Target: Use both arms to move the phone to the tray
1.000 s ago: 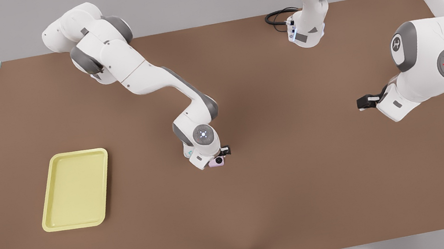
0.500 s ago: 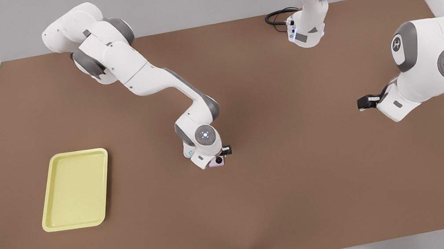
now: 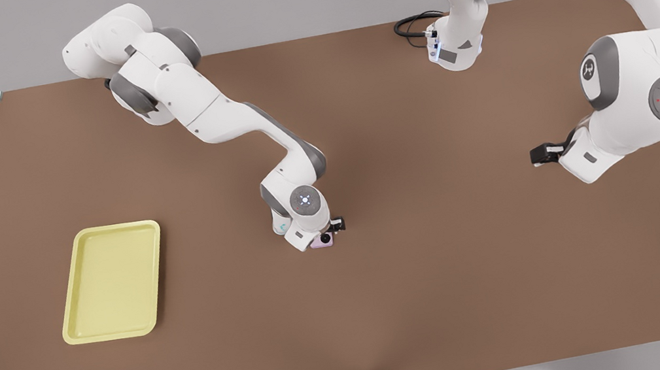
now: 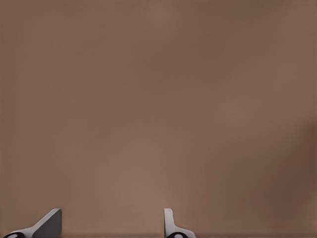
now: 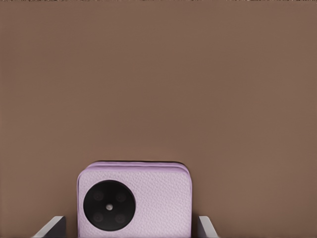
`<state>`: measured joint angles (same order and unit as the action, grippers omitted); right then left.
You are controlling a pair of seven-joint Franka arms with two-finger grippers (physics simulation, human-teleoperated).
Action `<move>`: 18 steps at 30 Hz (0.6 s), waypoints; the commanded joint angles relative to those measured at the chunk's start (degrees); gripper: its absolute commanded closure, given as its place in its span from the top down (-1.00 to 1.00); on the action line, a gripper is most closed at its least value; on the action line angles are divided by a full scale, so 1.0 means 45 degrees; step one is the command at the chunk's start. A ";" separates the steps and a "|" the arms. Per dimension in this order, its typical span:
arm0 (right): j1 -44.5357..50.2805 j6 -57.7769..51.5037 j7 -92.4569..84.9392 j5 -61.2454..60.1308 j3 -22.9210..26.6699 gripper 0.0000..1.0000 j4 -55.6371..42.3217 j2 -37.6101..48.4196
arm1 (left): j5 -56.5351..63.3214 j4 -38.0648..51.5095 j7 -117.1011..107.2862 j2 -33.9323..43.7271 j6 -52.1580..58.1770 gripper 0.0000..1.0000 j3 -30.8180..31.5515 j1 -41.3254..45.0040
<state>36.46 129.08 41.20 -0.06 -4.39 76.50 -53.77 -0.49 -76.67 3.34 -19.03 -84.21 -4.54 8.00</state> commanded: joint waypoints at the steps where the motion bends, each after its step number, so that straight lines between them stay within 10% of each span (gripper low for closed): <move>1: 0.0004 0.0006 -0.0014 -0.0005 -0.0001 0.91 -0.0008 0.0016 | 0.0012 0.0006 0.0019 0.0011 -0.0017 1.00 0.0013 0.0000; 18: -0.0035 -0.0013 -0.0053 -0.0005 -0.0001 0.67 -0.0008 0.0016 | 0.0012 0.0006 0.0019 0.0011 0.0002 1.00 -0.0006 0.0000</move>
<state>36.30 129.03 41.13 -0.05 -4.35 76.49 -53.78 -0.47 -76.67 3.40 -19.05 -84.24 -4.56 8.00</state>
